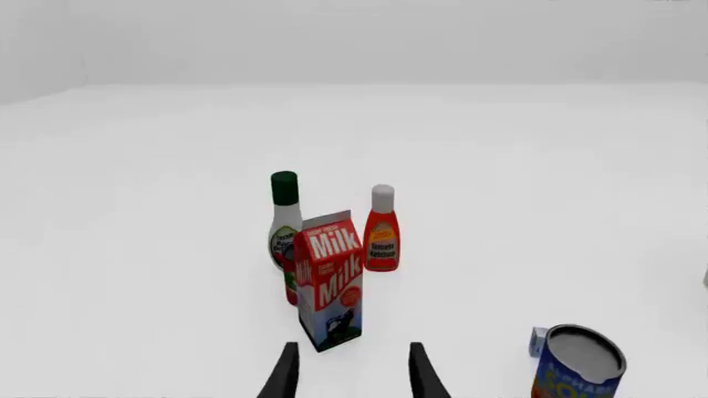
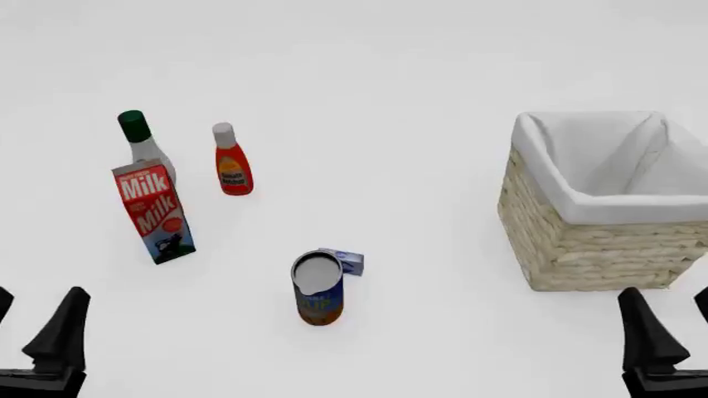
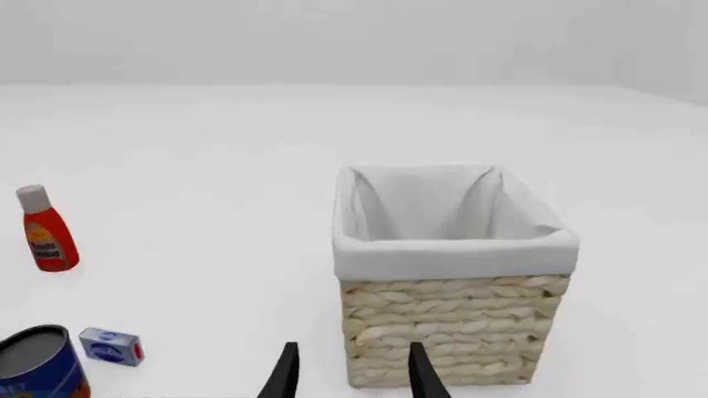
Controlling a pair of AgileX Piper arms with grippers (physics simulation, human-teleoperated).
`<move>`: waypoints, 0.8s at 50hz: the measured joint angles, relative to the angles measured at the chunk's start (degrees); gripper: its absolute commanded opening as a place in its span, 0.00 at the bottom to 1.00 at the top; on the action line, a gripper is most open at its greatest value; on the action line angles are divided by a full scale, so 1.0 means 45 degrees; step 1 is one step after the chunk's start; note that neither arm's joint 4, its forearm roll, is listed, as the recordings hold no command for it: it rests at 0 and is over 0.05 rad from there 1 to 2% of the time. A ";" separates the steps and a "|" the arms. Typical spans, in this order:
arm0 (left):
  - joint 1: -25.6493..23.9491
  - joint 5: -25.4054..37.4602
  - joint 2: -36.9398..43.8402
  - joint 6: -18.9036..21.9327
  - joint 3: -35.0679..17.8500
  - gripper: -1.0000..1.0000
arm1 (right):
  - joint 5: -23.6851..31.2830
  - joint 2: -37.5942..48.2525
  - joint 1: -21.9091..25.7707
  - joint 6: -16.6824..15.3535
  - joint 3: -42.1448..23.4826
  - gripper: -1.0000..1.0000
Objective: Pick the salad dressing and place it in the basket.
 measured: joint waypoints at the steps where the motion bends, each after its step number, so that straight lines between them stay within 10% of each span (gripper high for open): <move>1: 0.0002 0.0021 -0.0008 -0.0024 -0.0010 1.00 | 0.0015 -0.0003 0.0009 0.0002 -0.0004 1.00; 13: 0.0218 -0.0566 0.0725 -0.0185 -0.0265 1.00 | 0.0082 -0.0029 0.0197 0.0086 -0.0055 1.00; 40: 0.0929 -0.4771 0.9913 -0.0534 -0.4736 1.00 | -0.0065 0.0055 0.0475 0.0073 -0.0078 1.00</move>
